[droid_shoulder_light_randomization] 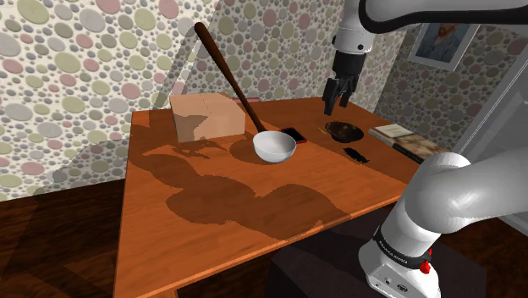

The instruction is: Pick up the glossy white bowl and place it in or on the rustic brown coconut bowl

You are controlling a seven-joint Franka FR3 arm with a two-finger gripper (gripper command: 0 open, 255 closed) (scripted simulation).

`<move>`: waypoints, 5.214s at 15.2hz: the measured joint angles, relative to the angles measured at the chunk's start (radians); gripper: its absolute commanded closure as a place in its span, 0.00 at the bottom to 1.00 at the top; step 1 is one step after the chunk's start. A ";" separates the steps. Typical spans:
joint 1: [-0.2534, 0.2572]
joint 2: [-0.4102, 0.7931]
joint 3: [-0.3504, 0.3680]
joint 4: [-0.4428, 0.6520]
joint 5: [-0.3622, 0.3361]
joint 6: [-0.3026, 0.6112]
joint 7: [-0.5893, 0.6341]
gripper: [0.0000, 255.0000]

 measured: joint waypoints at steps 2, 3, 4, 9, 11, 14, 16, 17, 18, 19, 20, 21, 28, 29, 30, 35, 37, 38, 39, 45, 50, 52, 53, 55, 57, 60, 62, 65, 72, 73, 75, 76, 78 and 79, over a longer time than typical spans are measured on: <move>-0.002 0.017 -0.003 0.003 -0.004 0.011 -0.001 0.00; -0.003 0.050 -0.004 0.010 -0.006 0.032 0.002 0.00; -0.006 0.086 -0.009 0.018 -0.012 0.054 0.001 0.00; -0.017 0.279 -0.020 0.066 -0.031 0.167 0.014 0.00; -0.023 0.359 -0.026 0.088 -0.039 0.212 0.018 0.00; -0.029 0.467 -0.032 0.136 -0.049 0.252 0.026 0.00; -0.036 0.554 -0.041 0.182 -0.055 0.281 0.025 0.00; -0.040 0.603 -0.047 0.214 -0.058 0.293 0.023 0.00; -0.040 0.653 -0.047 0.243 -0.058 0.307 0.028 0.00; -0.041 0.689 -0.048 0.261 -0.060 0.318 0.032 0.00; -0.044 0.726 -0.050 0.279 -0.062 0.330 0.035 0.00; -0.049 0.773 -0.057 0.313 -0.064 0.337 0.030 0.00; -0.056 0.867 -0.063 0.318 -0.068 0.414 0.037 0.00; -0.057 0.872 -0.064 0.311 -0.068 0.427 0.037 0.00; -0.057 0.878 -0.064 0.303 -0.068 0.440 0.039 0.00; -0.059 0.881 -0.065 0.297 -0.069 0.450 0.038 0.00; -0.059 0.881 -0.065 0.297 -0.069 0.451 0.038 1.00; -0.059 0.881 -0.065 0.296 -0.069 0.451 0.038 1.00; -0.059 0.881 -0.065 0.296 -0.069 0.451 0.038 1.00; -0.059 0.881 -0.065 0.297 -0.069 0.451 0.038 1.00; -0.058 0.867 -0.065 0.308 -0.069 0.425 0.035 1.00; -0.058 0.853 -0.065 0.321 -0.069 0.399 0.032 1.00; -0.057 0.848 -0.064 0.325 -0.068 0.389 0.032 1.00; -0.057 0.835 -0.064 0.340 -0.068 0.361 0.030 1.00; -0.057 0.822 -0.064 0.351 -0.068 0.338 0.027 1.00; -0.055 0.810 -0.063 0.377 -0.068 0.299 0.025 1.00; -0.055 0.801 -0.063 0.396 -0.067 0.272 0.020 1.00; -0.055 0.789 -0.062 0.422 -0.067 0.235 0.017 1.00; -0.068 0.766 -0.076 0.475 -0.071 0.162 -0.019 1.00; -0.079 0.765 -0.087 0.481 -0.074 0.158 -0.041 1.00; -0.101 0.753 -0.110 0.480 -0.082 0.154 -0.083 1.00; -0.111 0.754 -0.121 0.483 -0.086 0.155 -0.103 1.00; -0.132 0.761 -0.143 0.490 -0.091 0.160 -0.144 1.00; -0.144 0.760 -0.155 0.494 -0.094 0.160 -0.168 1.00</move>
